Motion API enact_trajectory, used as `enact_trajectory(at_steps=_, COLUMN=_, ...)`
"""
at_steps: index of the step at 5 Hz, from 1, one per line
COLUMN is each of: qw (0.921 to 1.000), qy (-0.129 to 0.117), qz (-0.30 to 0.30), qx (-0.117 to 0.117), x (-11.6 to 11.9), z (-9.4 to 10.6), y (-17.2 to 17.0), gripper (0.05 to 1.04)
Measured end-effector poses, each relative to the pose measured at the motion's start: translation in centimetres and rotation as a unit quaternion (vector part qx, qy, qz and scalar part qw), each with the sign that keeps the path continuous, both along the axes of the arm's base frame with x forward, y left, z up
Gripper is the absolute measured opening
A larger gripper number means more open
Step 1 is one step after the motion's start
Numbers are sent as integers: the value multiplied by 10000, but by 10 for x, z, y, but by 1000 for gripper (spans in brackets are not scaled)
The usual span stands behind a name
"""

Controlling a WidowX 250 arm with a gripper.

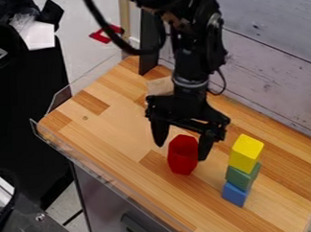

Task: Put the red hexagon on top of the yellow square block

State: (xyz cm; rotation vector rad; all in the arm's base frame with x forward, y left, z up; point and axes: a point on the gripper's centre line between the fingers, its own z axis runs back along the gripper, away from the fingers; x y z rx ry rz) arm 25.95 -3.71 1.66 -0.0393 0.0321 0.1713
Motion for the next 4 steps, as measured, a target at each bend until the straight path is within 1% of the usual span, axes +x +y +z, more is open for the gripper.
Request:
enact_trajectory(at_steps=1, qw=9997, qy=32, qz=-212, qx=-104, x=2, z=-6, y=4, gripper=999)
enact_trajectory(at_steps=2, qw=9995, qy=-2, qz=-199, qx=-240, x=1, z=-8, y=6, gripper=999)
enact_trajectory(at_steps=4, qw=9994, qy=-5, qz=30, qx=-352, x=0, z=-10, y=8, gripper=999)
